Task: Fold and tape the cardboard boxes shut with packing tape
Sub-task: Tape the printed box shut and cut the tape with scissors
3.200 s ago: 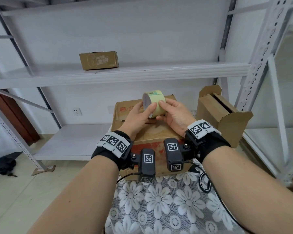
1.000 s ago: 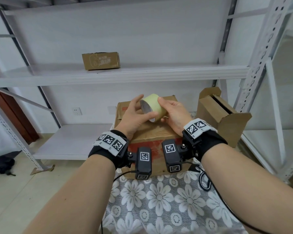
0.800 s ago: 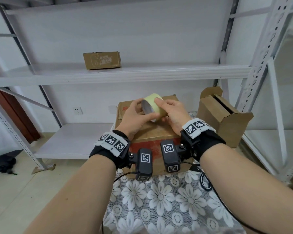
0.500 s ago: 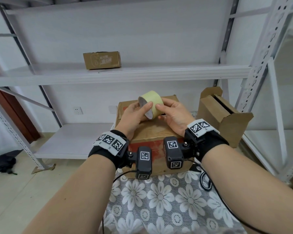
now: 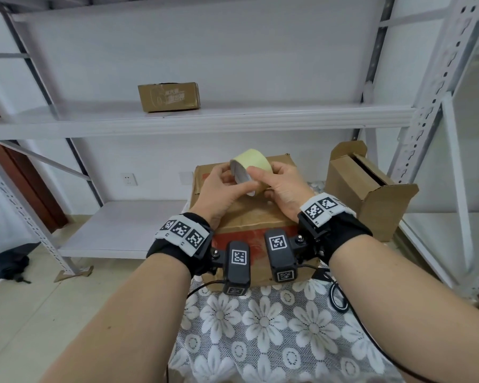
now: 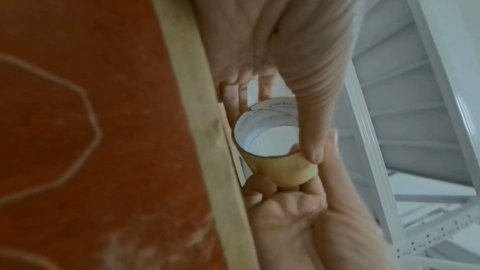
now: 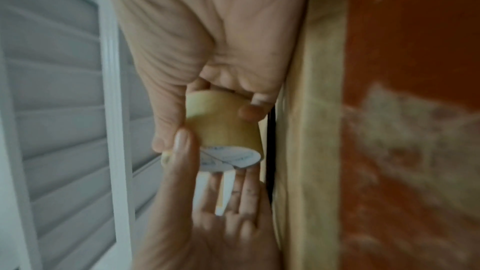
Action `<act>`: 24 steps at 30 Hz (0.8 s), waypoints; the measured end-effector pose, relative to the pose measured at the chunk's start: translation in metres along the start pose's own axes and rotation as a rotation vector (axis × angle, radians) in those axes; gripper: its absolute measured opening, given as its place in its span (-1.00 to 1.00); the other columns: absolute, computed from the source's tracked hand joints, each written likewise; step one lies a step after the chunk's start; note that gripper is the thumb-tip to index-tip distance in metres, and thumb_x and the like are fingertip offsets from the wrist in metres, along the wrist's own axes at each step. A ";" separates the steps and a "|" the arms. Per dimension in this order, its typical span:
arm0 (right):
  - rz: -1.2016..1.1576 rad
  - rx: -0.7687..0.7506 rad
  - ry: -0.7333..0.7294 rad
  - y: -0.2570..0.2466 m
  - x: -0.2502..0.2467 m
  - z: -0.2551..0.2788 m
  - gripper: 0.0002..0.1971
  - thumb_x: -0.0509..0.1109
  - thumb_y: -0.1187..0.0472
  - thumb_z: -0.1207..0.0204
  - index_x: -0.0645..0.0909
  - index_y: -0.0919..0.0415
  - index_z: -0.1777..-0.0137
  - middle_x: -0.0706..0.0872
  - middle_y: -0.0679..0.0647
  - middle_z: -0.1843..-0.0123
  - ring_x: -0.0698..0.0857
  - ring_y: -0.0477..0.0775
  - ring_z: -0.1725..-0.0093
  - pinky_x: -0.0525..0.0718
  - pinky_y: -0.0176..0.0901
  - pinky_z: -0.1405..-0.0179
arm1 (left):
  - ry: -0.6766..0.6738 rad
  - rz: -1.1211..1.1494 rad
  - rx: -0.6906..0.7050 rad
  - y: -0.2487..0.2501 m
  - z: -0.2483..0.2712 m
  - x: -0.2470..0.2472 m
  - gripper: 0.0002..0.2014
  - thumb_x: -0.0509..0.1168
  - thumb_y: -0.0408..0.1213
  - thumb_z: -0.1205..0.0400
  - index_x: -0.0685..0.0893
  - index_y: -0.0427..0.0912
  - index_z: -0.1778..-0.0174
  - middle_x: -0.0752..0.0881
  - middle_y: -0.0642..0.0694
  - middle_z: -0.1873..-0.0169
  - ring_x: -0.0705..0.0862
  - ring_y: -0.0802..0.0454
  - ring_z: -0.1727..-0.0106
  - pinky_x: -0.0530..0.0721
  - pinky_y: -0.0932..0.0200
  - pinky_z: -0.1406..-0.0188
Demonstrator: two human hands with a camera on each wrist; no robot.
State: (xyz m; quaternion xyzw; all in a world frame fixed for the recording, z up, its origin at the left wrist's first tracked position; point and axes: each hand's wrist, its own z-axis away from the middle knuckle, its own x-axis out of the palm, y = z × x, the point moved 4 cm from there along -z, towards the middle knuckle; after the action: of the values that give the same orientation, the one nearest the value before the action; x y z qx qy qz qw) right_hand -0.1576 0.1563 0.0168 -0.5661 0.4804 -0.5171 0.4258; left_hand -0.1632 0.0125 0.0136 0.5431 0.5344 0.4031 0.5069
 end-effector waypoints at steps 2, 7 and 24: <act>-0.133 0.011 -0.057 -0.001 -0.002 0.001 -0.92 0.50 0.26 -0.45 0.69 0.24 0.09 0.75 0.14 0.13 0.68 0.06 0.20 0.51 -0.16 0.28 | -0.015 0.039 -0.022 -0.001 -0.003 0.000 -0.14 0.67 -0.02 -0.26 0.51 -0.21 -0.44 0.76 -0.09 -0.18 0.75 0.06 -0.18 0.67 0.10 -0.26; -0.246 -0.001 -0.110 -0.003 -0.004 0.003 -0.90 0.34 0.38 -0.56 0.67 0.27 0.01 0.74 0.12 0.12 0.68 -0.03 0.22 0.50 -0.34 0.45 | -0.091 0.065 -0.058 0.000 -0.002 0.006 -0.08 0.55 0.28 -0.22 0.59 -0.22 -0.40 0.80 -0.11 -0.14 0.76 -0.01 -0.20 0.61 -0.06 -0.38; -0.428 0.048 -0.106 -0.004 -0.004 0.003 -0.82 0.25 0.46 -0.60 0.63 0.41 -0.13 0.76 0.14 0.16 0.72 -0.04 0.26 0.67 -0.33 0.39 | -0.028 0.045 -0.001 0.003 0.001 0.005 -0.23 0.57 -0.18 -0.45 0.37 -0.16 -0.54 0.68 -0.09 -0.27 0.70 0.08 -0.23 0.69 0.30 -0.10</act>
State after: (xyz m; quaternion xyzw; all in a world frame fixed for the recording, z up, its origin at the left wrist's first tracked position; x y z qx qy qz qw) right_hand -0.1542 0.1608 0.0195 -0.6713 0.3137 -0.5765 0.3444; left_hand -0.1616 0.0172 0.0155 0.5605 0.5147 0.4069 0.5054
